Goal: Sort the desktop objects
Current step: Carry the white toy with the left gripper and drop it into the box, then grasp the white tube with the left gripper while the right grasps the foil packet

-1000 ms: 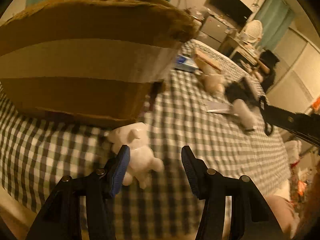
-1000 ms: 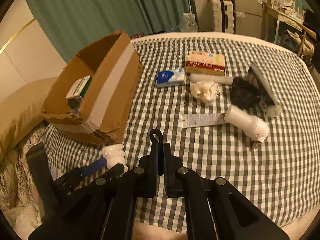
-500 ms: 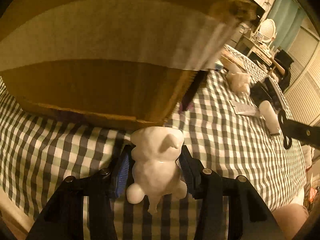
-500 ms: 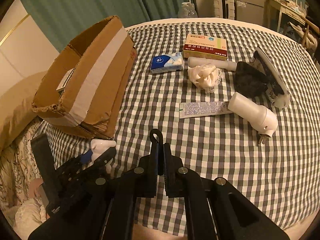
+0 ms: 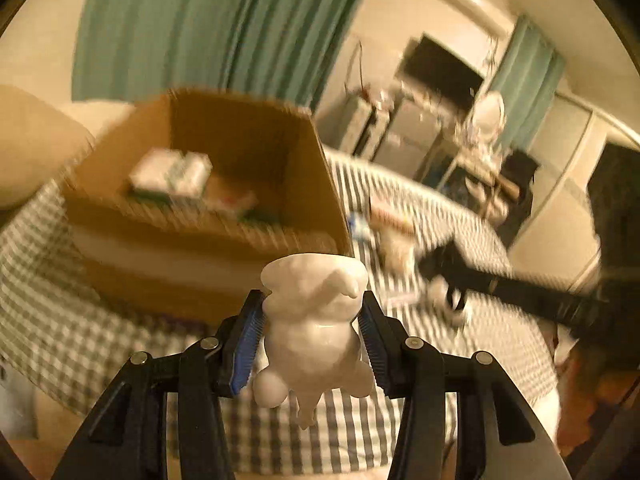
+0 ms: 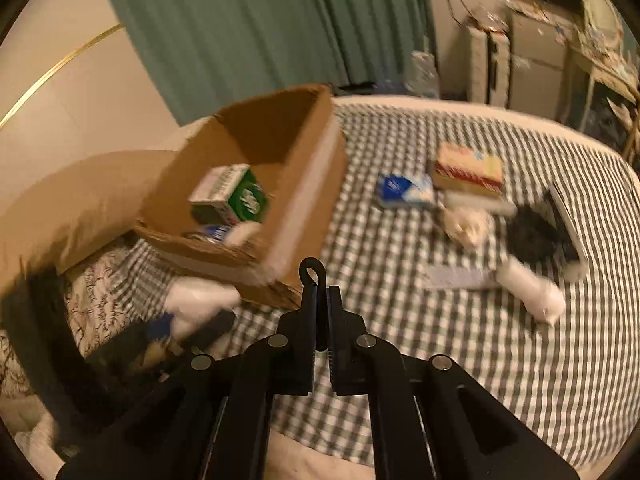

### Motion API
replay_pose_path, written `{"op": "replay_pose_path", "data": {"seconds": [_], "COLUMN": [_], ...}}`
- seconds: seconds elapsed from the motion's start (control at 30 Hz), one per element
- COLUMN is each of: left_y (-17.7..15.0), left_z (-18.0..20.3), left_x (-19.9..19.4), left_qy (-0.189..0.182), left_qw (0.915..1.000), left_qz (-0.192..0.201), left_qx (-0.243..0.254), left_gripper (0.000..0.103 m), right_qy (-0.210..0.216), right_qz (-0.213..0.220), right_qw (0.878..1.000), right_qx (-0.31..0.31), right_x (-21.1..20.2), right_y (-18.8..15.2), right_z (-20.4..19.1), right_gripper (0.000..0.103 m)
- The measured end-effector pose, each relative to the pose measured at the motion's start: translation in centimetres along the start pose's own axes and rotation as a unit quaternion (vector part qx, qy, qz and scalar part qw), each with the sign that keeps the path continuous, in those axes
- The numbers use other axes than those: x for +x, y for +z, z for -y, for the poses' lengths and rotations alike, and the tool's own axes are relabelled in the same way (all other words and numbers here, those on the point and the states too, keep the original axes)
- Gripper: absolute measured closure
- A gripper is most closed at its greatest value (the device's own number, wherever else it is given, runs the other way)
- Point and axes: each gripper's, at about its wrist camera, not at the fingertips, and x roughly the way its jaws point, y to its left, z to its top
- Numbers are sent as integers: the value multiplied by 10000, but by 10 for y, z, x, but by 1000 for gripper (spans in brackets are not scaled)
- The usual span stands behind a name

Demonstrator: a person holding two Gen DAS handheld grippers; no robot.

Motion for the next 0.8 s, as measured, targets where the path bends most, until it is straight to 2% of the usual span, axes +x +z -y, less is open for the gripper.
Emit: {"op": "replay_pose_path", "data": {"seconds": [0.07,0.23,0.4,0.47,0.5,0.57,0.67,0.8], "left_y": [27,88,114,115,113,110,102,95], "left_z": [-10,-29,-45,-52,-56,-61,-63,-57], "left_x": [-13,-2,25,35,37,46,48,38], "left_qy": [3,321,487,492,474,555,608,756], "left_qw": [9998,9988,9983,9984,9985,9979,9974,9963], "left_qz": [192,275,120,-14,-115,-321,-349,-338], "left_qx": [7,262,294,261,235,127,161,210], "left_gripper": [54,54,54,49,39,21,20,20], "right_qy": [121,500,446,445,415,350,298,10], "right_qz": [54,206,81,90,112,198,265,387], "right_qw": [9998,9981,9987,9989,9991,9991,9989,9985], "right_qx": [-118,-310,-223,-92,-5,123,240,382], "right_x": [1,19,52,60,61,57,49,32], "right_y": [10,48,76,84,86,86,84,70], "right_z": [-14,-46,-56,-54,-51,-43,-29,-4], "right_gripper": [98,99,98,79,56,53,53,53]}}
